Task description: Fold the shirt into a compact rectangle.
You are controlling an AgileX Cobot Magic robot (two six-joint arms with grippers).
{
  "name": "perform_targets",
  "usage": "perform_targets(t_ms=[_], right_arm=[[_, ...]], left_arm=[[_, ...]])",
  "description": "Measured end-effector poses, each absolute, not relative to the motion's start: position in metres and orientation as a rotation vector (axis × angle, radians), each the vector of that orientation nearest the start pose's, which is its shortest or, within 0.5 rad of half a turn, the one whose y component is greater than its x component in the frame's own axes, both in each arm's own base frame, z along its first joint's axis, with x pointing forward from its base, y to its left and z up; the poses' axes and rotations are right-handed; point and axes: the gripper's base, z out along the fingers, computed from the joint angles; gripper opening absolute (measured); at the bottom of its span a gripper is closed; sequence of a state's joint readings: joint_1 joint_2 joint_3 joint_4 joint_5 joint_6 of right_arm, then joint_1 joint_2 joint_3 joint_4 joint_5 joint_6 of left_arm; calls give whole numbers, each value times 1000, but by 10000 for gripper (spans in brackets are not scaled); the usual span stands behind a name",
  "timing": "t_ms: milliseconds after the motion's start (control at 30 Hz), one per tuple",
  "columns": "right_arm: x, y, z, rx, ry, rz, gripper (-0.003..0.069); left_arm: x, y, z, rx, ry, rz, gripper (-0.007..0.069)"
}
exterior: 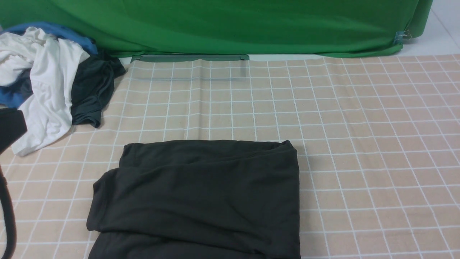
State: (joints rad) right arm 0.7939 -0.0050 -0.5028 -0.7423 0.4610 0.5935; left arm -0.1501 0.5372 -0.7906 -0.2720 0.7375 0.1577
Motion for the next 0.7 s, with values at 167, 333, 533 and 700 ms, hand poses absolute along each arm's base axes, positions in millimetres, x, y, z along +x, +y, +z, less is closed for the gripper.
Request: perform_targets(t_ms=[167,333,533,700], right_arm=[[17,-21,340,-332,1307,390,110],[17,-21,340,-332,1307,391,124],[17,-21,340,-332,1307,391,139],[17,-21,340,-332,1307,391,144]], left_arm=[[86,-30,372,222,1941,-305,19],[86,-30,372,225,1941,-303,19],[86,-29,372,230,1941,-294,19],[86,-28,372,248,1936,-269,19]])
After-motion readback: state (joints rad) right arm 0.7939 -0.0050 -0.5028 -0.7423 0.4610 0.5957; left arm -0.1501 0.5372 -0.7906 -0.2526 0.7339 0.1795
